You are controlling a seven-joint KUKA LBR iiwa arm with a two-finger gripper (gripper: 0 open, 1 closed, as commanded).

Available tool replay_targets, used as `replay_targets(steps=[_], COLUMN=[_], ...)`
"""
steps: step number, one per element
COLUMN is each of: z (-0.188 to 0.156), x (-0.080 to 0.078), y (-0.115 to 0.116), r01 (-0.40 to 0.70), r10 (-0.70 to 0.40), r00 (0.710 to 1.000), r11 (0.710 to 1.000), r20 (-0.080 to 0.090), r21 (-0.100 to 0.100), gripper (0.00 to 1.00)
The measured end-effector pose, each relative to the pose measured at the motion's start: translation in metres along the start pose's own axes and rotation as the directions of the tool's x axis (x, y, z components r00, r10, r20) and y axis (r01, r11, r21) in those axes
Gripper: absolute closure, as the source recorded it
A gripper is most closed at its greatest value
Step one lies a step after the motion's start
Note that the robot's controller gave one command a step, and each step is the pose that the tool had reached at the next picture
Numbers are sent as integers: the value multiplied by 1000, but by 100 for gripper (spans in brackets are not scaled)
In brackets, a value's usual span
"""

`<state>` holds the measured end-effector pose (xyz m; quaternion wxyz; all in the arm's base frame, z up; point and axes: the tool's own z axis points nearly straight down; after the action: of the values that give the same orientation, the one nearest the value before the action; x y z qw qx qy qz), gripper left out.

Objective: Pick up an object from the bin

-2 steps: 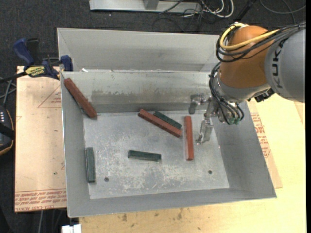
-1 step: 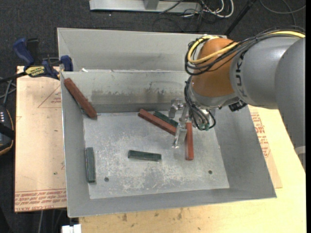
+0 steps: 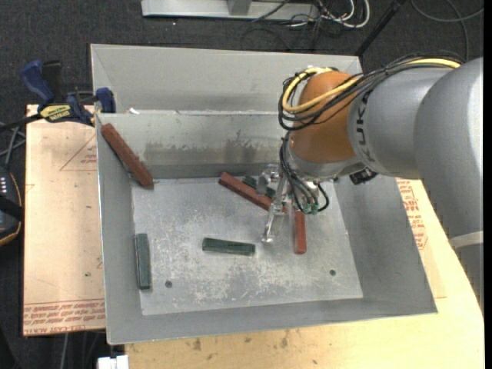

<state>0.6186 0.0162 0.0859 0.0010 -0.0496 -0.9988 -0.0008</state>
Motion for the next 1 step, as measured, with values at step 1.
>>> replay_targets(steps=[1], z=[-11], x=[-14], y=[-6], r01=[-191], r10=[191], r00=[982], r11=[982], r20=[5], r21=[-1], gripper=[0])
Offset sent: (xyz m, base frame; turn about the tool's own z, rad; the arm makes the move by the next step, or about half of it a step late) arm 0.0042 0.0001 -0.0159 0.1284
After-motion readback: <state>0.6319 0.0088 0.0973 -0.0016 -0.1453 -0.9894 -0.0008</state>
